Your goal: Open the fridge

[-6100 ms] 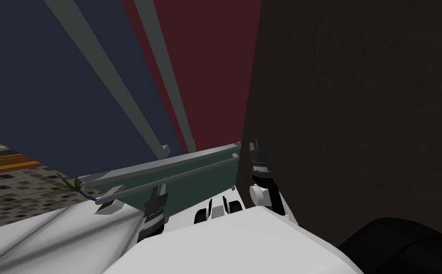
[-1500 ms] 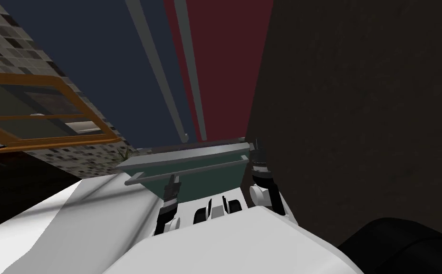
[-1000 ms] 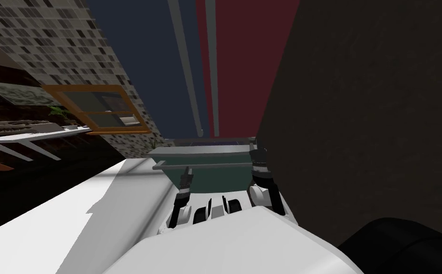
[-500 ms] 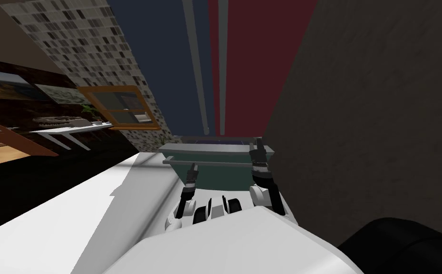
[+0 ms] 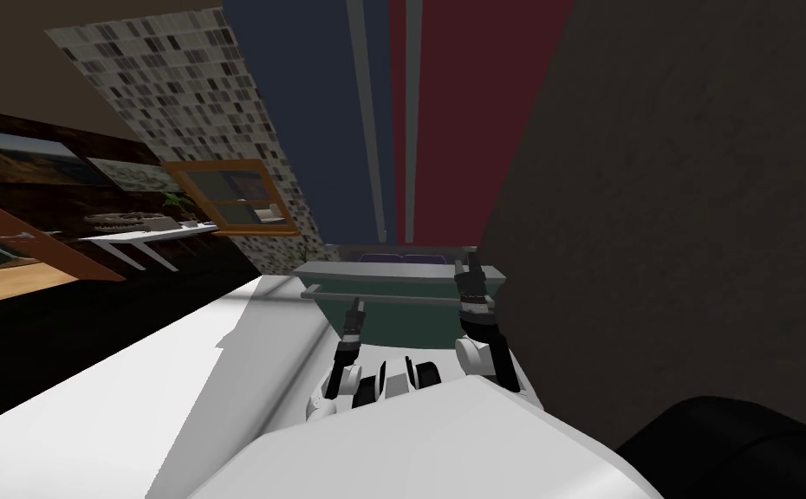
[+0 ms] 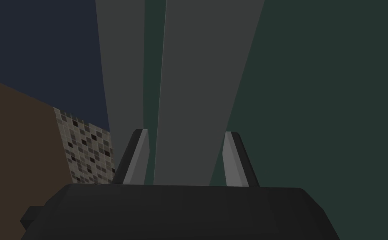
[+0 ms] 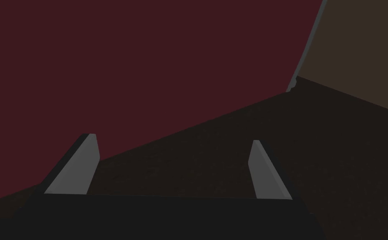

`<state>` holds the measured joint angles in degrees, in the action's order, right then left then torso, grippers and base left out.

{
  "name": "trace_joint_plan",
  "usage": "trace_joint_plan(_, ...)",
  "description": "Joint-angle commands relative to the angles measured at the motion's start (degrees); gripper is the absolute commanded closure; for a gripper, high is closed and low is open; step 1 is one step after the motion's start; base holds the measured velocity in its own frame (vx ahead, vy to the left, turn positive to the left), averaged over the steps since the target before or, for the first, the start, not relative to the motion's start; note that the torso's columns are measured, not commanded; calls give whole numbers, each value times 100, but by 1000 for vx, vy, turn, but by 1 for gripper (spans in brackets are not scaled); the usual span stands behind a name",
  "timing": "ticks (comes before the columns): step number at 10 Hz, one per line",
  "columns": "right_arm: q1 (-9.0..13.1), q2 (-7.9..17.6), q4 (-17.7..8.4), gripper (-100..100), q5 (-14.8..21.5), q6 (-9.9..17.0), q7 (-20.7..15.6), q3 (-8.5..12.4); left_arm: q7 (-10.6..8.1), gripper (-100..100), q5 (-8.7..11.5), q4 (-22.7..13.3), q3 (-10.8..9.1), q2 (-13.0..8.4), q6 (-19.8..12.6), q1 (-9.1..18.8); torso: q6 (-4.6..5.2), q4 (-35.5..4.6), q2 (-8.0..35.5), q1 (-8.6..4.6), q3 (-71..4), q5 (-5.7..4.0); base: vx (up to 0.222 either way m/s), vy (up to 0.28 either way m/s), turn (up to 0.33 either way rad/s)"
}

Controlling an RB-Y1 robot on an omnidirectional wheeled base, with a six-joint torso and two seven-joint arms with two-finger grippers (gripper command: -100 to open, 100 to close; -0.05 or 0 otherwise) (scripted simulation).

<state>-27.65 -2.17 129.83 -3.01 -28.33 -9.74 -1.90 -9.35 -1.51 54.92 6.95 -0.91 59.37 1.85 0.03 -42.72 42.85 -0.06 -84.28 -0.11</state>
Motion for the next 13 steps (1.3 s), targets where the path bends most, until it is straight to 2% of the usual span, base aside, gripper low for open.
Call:
trace_joint_plan(1, 0, 0, 0, 0, 0, 0, 0, 0, 116, 100, -124, 69, 41, 212, 93, 77, -1, -3, -5, -7, -3, -2, -200, 96, 26)
trace_joint_plan(2, 0, 0, 0, 0, 0, 0, 0, 0, 74, 100, -104, 111, 48, 135, -3, -77, -3, -19, 11, -13, 4, -7, -95, 41, -9)
trace_joint_plan(6, 0, -1, 0, 0, 0, 0, 0, -1, 167, 100, 67, -421, 105, 158, 144, 436, -8, 3, -10, 0, -7, -1, -158, 33, 36)
trace_joint_plan(7, 0, -1, 0, 0, 0, 0, 0, -1, 32, -100, 115, -479, -40, -55, 38, 421, 1, 0, -2, -9, -1, 0, -137, -31, -175)
trace_joint_plan(8, 1, -2, 0, 0, 0, 0, 0, -2, -88, -100, 192, -611, -184, -239, 2, 566, 4, 20, -29, -27, -12, 0, -125, -79, -309)
trace_joint_plan(10, -1, -2, 0, 0, 0, 0, 0, -2, -88, -100, 192, -602, -184, -252, 2, 566, -2, 43, -79, -4, -43, 7, -54, -53, -7)
trace_joint_plan(13, -1, -2, 0, 0, 0, 0, 0, -2, -449, -100, 424, -1008, -618, -795, -108, 1001, -1, 40, -53, 0, -28, 9, -85, -82, -236)
